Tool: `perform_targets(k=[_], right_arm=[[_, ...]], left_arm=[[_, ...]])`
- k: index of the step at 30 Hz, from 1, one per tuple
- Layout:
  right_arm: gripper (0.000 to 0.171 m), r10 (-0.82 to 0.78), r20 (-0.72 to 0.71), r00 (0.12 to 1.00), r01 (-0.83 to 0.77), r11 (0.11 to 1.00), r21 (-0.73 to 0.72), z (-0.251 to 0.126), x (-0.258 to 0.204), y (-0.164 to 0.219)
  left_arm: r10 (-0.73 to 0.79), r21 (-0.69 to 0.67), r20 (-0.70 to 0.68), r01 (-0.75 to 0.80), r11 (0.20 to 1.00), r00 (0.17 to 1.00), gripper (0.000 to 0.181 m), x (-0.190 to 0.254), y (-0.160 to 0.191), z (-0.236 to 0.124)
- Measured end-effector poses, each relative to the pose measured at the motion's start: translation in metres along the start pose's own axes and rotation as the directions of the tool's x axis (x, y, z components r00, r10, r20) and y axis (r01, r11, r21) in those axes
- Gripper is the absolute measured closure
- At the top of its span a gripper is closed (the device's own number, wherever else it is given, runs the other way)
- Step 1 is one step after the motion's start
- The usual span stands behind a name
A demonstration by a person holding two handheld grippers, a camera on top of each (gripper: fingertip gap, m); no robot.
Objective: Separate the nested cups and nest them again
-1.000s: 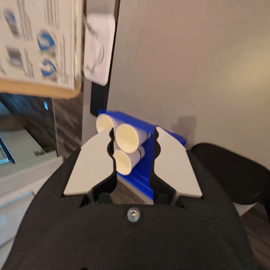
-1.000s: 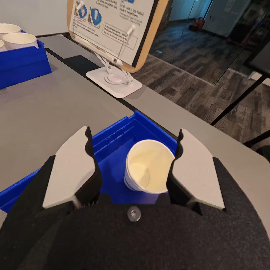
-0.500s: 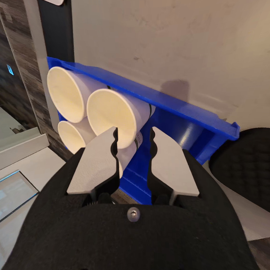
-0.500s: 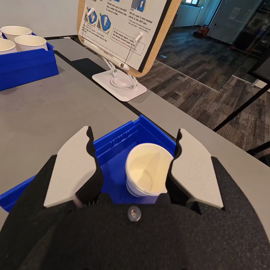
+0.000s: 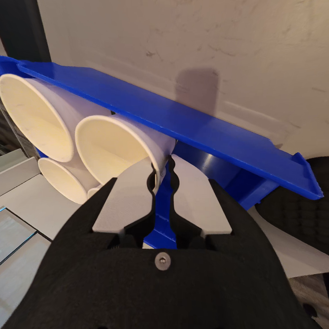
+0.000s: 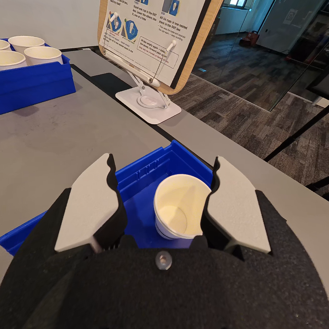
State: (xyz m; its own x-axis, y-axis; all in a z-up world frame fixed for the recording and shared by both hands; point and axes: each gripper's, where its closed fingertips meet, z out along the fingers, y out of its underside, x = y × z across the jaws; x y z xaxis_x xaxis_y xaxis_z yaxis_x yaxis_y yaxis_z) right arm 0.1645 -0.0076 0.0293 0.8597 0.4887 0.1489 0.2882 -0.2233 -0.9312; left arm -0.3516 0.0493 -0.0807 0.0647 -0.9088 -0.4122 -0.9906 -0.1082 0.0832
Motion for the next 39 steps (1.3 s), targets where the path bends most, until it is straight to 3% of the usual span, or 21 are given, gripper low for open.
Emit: perform_targets(k=[3, 9, 15, 19, 23, 27, 31, 37, 39], right_arm=[[0.068, -0.002, 0.005, 1.000, 0.002, 1.000, -0.006, 0.002, -0.001, 0.001], [0.068, -0.010, 0.005, 1.000, 0.010, 1.000, -0.011, 0.002, -0.002, 0.001], [0.074, -0.058, 0.002, 0.998, 0.058, 0.998, 0.037, -0.003, -0.013, -0.021], [0.078, -0.125, 0.150, 0.981, 0.092, 0.974, 0.208, -0.005, -0.070, -0.075], [0.078, -0.229, 0.480, 0.847, 0.057, 0.936, 0.346, -0.008, -0.172, -0.112], [0.072, -0.247, 0.724, 0.644, -0.008, 0.944, 0.330, -0.010, -0.240, -0.111], [0.067, -0.181, 0.855, 0.486, -0.070, 0.967, 0.244, -0.011, -0.268, -0.101], [0.064, -0.192, 0.917, 0.349, 0.027, 0.981, 0.195, -0.012, -0.297, -0.074], [0.065, -0.183, 0.922, 0.341, 0.047, 0.983, 0.178, -0.009, -0.302, -0.071]], left_arm=[[-0.010, 0.003, -0.013, 0.010, 1.000, 1.000, 0.179, 0.002, 0.000, -0.003], [-0.018, 0.020, 0.003, 0.018, 1.000, 1.000, 0.180, -0.005, 0.005, -0.036], [0.006, 0.045, 0.068, -0.009, 0.999, 0.998, 0.181, -0.019, 0.002, -0.116], [0.080, 0.231, 0.052, -0.090, 0.969, 0.995, 0.181, 0.000, -0.049, -0.181], [0.285, 0.400, -0.034, -0.248, 0.882, 0.958, 0.181, 0.059, -0.113, -0.220], [0.482, 0.464, -0.023, -0.418, 0.781, 0.876, 0.180, 0.112, -0.156, -0.235], [0.600, 0.472, 0.019, -0.536, 0.700, 0.800, 0.181, 0.146, -0.181, -0.240], [0.659, 0.478, 0.028, -0.589, 0.652, 0.752, 0.181, 0.164, -0.198, -0.244], [0.665, 0.473, 0.023, -0.594, 0.650, 0.746, 0.181, 0.166, -0.198, -0.243]])
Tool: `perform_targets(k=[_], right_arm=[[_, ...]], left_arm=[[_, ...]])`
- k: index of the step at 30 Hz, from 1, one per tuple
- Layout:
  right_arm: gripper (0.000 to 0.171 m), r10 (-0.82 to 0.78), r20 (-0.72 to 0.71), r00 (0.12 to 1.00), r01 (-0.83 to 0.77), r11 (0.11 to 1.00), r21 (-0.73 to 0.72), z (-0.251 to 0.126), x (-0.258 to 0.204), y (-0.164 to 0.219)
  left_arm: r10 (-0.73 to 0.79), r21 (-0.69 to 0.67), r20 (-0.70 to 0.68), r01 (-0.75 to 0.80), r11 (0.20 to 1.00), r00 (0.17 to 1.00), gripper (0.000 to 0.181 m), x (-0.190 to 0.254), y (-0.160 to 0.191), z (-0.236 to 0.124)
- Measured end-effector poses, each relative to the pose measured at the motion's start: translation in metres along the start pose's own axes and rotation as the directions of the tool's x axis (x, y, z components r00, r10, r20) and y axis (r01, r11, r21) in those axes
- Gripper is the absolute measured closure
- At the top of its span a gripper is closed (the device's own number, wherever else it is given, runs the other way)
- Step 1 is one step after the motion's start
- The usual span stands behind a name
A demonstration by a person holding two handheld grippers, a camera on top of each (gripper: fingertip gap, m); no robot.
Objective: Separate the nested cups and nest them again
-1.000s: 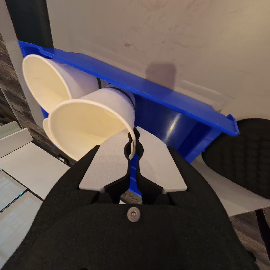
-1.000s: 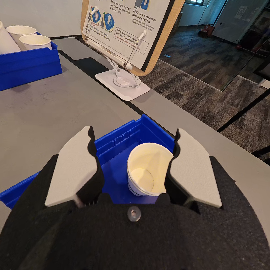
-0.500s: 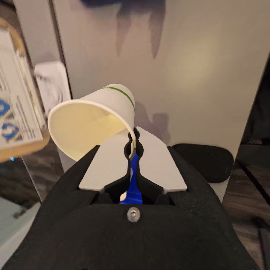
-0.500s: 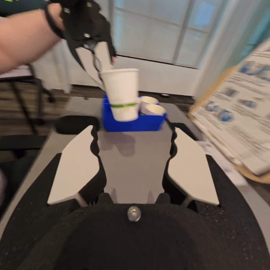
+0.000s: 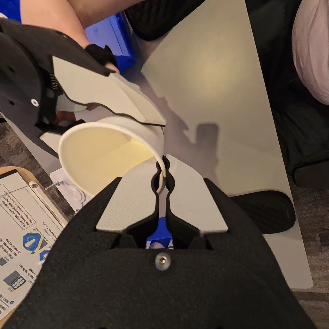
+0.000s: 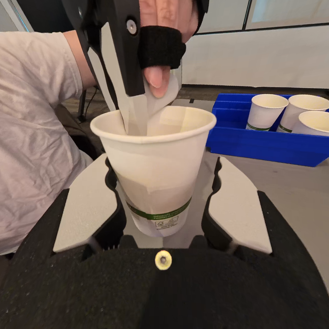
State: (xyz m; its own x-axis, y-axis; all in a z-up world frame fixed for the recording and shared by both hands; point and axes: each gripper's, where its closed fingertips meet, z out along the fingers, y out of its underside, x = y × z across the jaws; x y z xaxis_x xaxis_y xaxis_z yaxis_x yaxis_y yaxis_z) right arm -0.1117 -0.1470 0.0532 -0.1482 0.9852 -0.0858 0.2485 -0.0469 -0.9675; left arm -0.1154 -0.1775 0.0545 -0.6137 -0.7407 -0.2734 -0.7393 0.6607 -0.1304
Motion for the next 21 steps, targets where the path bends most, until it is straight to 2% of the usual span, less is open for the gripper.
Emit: perform_targets(k=[4, 17, 21], right_arm=[[0.080, -0.002, 0.059, 0.998, 0.003, 1.000, -0.023, 0.006, -0.007, 0.004], [0.083, -0.006, 0.050, 0.999, 0.009, 0.998, -0.066, 0.009, -0.004, 0.012], [0.083, 0.019, 0.055, 0.998, -0.015, 0.998, -0.067, 0.009, -0.002, 0.014]], left_arm=[[0.001, -0.009, -0.015, -0.001, 1.000, 1.000, 0.181, 0.003, 0.002, 0.004], [-0.022, -0.024, -0.027, 0.021, 0.999, 0.999, 0.179, 0.007, 0.008, 0.009], [-0.076, 0.027, 0.047, 0.075, 0.997, 0.996, 0.146, -0.006, 0.003, 0.004]])
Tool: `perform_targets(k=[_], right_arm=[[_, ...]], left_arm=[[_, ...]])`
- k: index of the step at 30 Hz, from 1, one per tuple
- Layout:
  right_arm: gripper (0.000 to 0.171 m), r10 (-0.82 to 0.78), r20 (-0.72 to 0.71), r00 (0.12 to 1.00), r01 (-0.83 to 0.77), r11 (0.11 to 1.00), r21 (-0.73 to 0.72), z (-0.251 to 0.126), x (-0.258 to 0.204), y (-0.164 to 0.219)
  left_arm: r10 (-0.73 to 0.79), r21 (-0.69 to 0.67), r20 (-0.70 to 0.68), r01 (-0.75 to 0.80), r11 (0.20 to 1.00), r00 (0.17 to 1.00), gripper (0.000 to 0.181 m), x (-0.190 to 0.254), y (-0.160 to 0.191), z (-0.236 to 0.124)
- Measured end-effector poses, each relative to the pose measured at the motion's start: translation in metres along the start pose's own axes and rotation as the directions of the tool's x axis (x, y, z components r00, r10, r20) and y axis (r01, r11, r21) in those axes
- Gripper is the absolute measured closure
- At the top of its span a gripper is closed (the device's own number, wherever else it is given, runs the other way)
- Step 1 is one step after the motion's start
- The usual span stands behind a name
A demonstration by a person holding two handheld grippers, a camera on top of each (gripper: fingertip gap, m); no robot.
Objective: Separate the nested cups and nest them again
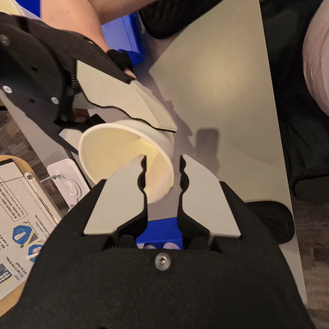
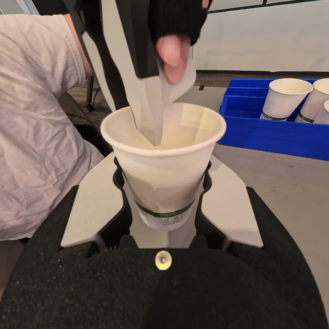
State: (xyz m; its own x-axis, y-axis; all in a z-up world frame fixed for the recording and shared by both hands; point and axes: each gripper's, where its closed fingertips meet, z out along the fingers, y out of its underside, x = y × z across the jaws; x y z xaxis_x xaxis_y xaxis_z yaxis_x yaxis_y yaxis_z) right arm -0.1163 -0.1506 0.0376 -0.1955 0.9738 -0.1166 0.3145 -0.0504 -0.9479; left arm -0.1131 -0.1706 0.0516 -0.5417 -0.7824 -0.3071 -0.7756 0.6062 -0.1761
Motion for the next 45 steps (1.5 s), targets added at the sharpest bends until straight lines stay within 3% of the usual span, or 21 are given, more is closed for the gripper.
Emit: perform_targets(k=[3, 5, 8, 10, 12, 14, 17, 21, 25, 32, 45], right_arm=[[0.083, 0.006, -0.025, 1.000, -0.006, 1.000, 0.019, -0.008, 0.005, -0.002], [0.083, 0.000, -0.092, 0.996, 0.002, 1.000, 0.024, -0.024, 0.011, -0.004], [0.083, -0.017, -0.332, 0.943, 0.037, 0.998, 0.055, -0.079, 0.030, -0.011], [0.083, 0.006, -0.597, 0.802, 0.082, 0.990, 0.119, -0.144, 0.052, -0.017], [0.083, 0.102, -0.806, 0.583, 0.164, 0.957, 0.240, -0.221, 0.068, -0.017], [0.083, 0.194, -0.902, 0.385, 0.193, 0.939, 0.285, -0.280, 0.078, 0.006], [0.083, 0.234, -0.948, 0.215, 0.147, 0.952, 0.268, -0.320, 0.093, 0.052], [0.083, 0.262, -0.951, 0.163, 0.060, 0.960, 0.275, -0.330, 0.106, 0.086], [0.083, 0.271, -0.947, 0.170, 0.003, 0.961, 0.275, -0.330, 0.108, 0.100], [0.081, 0.294, -0.919, 0.264, -0.167, 0.952, 0.257, -0.310, 0.110, 0.127], [0.072, 0.252, -0.946, 0.205, -0.457, 0.879, 0.135, -0.309, 0.093, 0.161]], left_arm=[[-0.014, 0.054, 0.103, 0.008, 0.999, 0.995, 0.128, -0.015, -0.006, -0.014], [-0.053, 0.107, 0.190, 0.033, 0.994, 0.980, 0.126, -0.029, -0.010, -0.034], [-0.120, 0.252, 0.252, 0.055, 0.966, 0.960, 0.128, -0.039, -0.023, -0.070], [-0.147, 0.305, 0.253, 0.065, 0.950, 0.956, 0.127, -0.038, -0.026, -0.084], [-0.154, 0.343, 0.220, 0.071, 0.937, 0.963, 0.125, -0.029, -0.027, -0.090], [-0.157, 0.360, 0.202, 0.076, 0.930, 0.967, 0.124, -0.023, -0.027, -0.092], [-0.158, 0.335, 0.200, 0.084, 0.938, 0.967, 0.125, -0.019, -0.020, -0.087], [-0.149, 0.299, 0.183, 0.089, 0.950, 0.972, 0.125, -0.015, -0.015, -0.077], [-0.128, 0.298, 0.155, 0.077, 0.952, 0.980, 0.125, -0.010, -0.018, -0.073], [-0.101, 0.283, 0.141, 0.058, 0.957, 0.985, 0.126, -0.009, -0.024, -0.070], [-0.089, 0.285, 0.168, 0.039, 0.958, 0.982, 0.130, -0.015, -0.028, -0.074]])
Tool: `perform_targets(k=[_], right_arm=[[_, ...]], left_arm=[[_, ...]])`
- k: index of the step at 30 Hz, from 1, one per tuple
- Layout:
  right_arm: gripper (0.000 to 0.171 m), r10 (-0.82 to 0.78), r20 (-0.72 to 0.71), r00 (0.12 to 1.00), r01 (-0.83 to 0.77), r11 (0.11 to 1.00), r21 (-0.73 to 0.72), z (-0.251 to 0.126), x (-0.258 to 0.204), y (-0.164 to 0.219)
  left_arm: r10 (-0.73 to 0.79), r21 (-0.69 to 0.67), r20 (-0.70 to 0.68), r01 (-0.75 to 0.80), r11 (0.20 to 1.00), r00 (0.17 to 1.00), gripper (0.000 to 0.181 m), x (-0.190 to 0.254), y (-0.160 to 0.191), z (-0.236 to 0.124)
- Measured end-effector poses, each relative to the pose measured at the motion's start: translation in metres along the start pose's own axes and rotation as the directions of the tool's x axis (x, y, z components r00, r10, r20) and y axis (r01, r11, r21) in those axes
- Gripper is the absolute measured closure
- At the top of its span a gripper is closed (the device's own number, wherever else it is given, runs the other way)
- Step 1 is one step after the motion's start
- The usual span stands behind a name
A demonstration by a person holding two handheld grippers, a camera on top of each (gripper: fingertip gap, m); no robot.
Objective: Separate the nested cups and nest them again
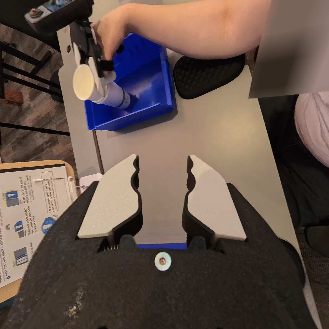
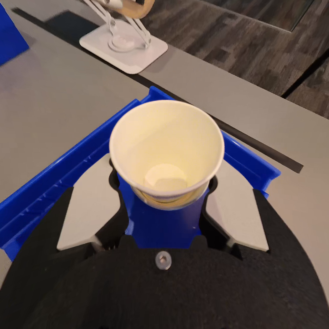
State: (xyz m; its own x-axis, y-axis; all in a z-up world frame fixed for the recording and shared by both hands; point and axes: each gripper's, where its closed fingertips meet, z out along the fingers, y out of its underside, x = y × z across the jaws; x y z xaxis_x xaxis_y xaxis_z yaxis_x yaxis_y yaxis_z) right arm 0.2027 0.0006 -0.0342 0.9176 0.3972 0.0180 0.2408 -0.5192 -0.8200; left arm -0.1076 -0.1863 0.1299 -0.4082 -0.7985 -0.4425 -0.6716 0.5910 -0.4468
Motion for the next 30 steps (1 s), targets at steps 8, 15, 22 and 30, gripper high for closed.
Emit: perform_targets(k=[8, 15, 22, 30], right_arm=[[0.060, -0.094, -0.129, 0.987, 0.095, 0.995, 0.002, -0.036, 0.000, -0.019], [0.060, -0.135, -0.116, 0.984, 0.149, 0.981, 0.126, -0.060, -0.018, -0.047], [0.061, -0.185, -0.108, 0.977, 0.197, 0.974, 0.113, -0.052, -0.029, -0.052], [0.061, -0.203, -0.096, 0.974, 0.212, 0.973, 0.093, -0.046, -0.033, -0.049]], left_arm=[[-0.149, -0.111, 0.168, 0.169, 0.979, 0.974, 0.127, -0.038, 0.073, -0.029], [-0.351, -0.427, 0.399, 0.510, 0.747, 0.847, 0.132, -0.041, 0.276, -0.062], [-0.440, -0.625, 0.423, 0.607, 0.491, 0.792, 0.133, 0.010, 0.408, -0.043], [-0.471, -0.614, 0.472, 0.661, 0.432, 0.746, 0.139, 0.011, 0.448, -0.018]])
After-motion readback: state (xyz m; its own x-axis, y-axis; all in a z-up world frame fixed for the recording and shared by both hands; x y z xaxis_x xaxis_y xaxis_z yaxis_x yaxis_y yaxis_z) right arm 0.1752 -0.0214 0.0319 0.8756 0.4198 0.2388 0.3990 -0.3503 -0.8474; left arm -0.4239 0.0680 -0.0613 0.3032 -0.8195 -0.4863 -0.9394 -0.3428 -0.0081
